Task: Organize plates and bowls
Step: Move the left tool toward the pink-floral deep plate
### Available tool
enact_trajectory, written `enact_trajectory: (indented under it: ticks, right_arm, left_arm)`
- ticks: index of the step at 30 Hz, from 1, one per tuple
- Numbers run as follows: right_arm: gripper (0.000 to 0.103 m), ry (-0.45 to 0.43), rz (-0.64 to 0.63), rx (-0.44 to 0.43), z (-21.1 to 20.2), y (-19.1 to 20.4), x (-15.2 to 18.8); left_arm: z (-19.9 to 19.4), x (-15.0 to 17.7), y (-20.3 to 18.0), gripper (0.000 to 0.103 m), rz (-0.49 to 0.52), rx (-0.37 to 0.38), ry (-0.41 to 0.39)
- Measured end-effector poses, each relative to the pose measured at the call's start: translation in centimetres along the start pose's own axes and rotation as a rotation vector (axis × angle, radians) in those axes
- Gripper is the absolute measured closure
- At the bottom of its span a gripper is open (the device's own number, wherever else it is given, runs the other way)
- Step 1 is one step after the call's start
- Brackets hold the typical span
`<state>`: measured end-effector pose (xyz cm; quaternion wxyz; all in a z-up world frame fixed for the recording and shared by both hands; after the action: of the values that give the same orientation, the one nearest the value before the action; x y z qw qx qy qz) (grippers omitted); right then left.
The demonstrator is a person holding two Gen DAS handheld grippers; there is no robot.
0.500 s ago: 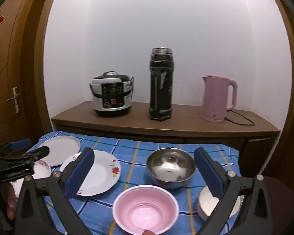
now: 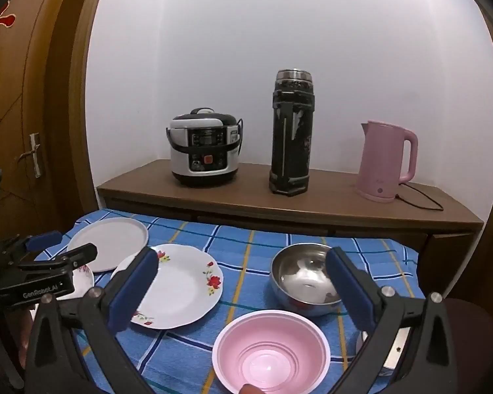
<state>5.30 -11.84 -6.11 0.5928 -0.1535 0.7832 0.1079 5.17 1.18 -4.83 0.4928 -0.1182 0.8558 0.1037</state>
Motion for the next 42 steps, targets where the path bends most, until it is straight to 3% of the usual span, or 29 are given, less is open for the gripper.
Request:
enact_trajectory:
  ticks: [42]
  right_arm:
    - [0.0,0.002,0.002,-0.07,1.0,1.6,0.7]
  left_arm:
    - [-0.2,-0.7,1.3,0.021,-0.012,-0.012,-0.01]
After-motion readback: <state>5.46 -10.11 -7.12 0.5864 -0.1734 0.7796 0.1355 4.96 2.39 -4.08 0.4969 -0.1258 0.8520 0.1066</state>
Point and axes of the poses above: each gripper's, at about its wrist camera, not at the fingertips, and z roughly the way its jaws point, y to its left, x to its underside, the point moved 5 cm from there along z, roughly the way its jaws point, and after that the axes turned 14 degrees about -x, right-handed, at the moved point
